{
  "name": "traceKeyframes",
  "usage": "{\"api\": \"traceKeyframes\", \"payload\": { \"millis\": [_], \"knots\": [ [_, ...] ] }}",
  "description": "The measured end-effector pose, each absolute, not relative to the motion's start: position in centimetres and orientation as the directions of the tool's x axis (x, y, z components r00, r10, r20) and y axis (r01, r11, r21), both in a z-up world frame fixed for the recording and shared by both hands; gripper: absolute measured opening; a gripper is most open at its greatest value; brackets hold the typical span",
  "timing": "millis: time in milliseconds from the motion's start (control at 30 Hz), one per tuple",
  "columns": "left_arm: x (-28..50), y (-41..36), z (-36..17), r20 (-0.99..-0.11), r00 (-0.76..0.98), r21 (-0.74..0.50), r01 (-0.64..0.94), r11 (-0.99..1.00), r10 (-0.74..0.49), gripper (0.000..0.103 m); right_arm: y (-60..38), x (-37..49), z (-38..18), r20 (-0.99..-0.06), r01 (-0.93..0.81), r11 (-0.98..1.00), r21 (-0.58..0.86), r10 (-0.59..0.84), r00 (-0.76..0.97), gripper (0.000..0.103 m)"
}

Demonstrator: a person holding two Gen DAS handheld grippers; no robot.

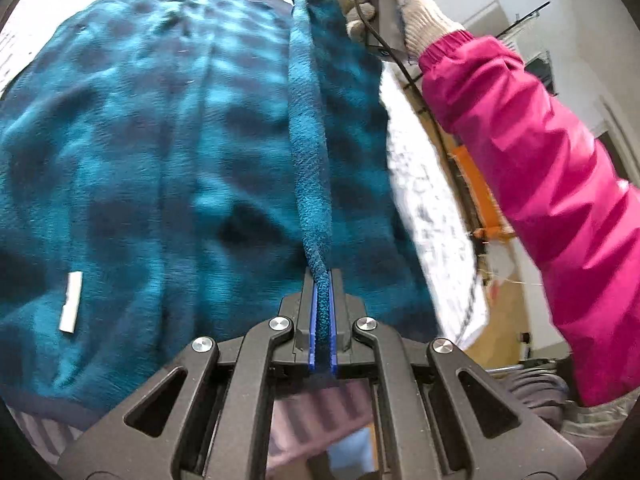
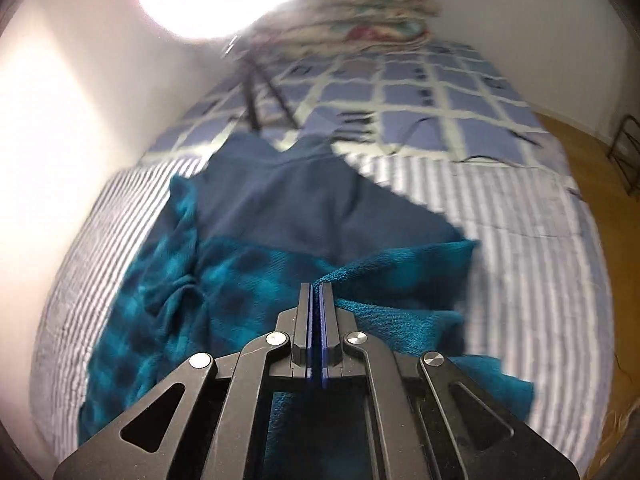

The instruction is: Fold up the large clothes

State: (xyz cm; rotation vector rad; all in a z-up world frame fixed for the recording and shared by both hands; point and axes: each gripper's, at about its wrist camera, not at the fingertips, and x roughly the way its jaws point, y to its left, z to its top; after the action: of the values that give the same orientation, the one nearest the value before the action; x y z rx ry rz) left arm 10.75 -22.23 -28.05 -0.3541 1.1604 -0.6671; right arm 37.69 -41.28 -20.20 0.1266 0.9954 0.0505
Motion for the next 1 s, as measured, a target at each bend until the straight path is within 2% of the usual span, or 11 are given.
{"api": "traceKeyframes", "payload": {
  "millis": [100,200,267,367,467,567,667,800,833,867,1000],
  "knots": [
    [10.9,-22.0,-29.3,-0.753,0.236,-0.556,0.27,0.786,-0.614,0.002,-40.2,39.0,-23.5,-0.854,-0.006,0.982,0.191,0.169,0.493,0.002],
    [10.5,-22.4,-29.1,-0.771,0.252,-0.515,0.293,0.805,-0.585,0.002,-39.6,39.6,-25.6,-0.892,0.007,0.99,0.143,0.126,0.433,0.005],
    [10.3,-22.6,-28.9,-0.772,0.261,-0.505,0.303,0.808,-0.58,0.002,-40.2,39.0,-24.4,-0.876,0.004,0.983,0.183,0.162,0.455,0.008],
    [10.2,-23.1,-28.7,-0.771,0.273,-0.498,0.305,0.812,-0.576,0.002,-43.0,36.3,-19.5,-0.795,-0.002,0.947,0.321,0.271,0.543,0.024],
    [9.7,-22.6,-28.5,-0.771,0.279,-0.494,0.306,0.814,-0.572,0.002,-45.6,32.9,-15.7,-0.759,0.02,0.951,0.309,0.234,0.608,0.034],
    [9.5,-22.4,-28.5,-0.771,0.282,-0.49,0.309,0.815,-0.571,0.002,-48.3,30.5,-14.9,-0.771,0.072,0.946,0.316,0.212,0.6,0.045],
    [9.2,-22.6,-28.5,-0.777,0.286,-0.481,0.306,0.822,-0.561,0.002,-51.7,28.7,-16.6,-0.783,0.165,0.901,0.401,0.244,0.572,0.045],
    [9.6,-22.8,-28.5,-0.777,0.281,-0.488,0.299,0.82,-0.564,0.002,-52.2,28.4,-19.9,-0.763,0.178,0.83,0.528,0.373,0.527,0.042],
    [9.6,-22.8,-28.4,-0.775,0.282,-0.491,0.295,0.82,-0.565,0.002,-51.4,28.5,-20.3,-0.762,0.153,0.836,0.527,0.385,0.52,0.032],
    [9.6,-22.7,-28.4,-0.775,0.281,-0.493,0.293,0.819,-0.566,0.002,-50.8,28.7,-20.4,-0.765,0.128,0.848,0.514,0.385,0.516,0.004],
    [9.6,-22.7,-28.7,-0.79,0.288,-0.473,0.275,0.837,-0.541,0.002,-49.5,30.6,-22.0,-0.858,0.151,0.952,0.266,0.162,0.487,0.004]
  ]
}}
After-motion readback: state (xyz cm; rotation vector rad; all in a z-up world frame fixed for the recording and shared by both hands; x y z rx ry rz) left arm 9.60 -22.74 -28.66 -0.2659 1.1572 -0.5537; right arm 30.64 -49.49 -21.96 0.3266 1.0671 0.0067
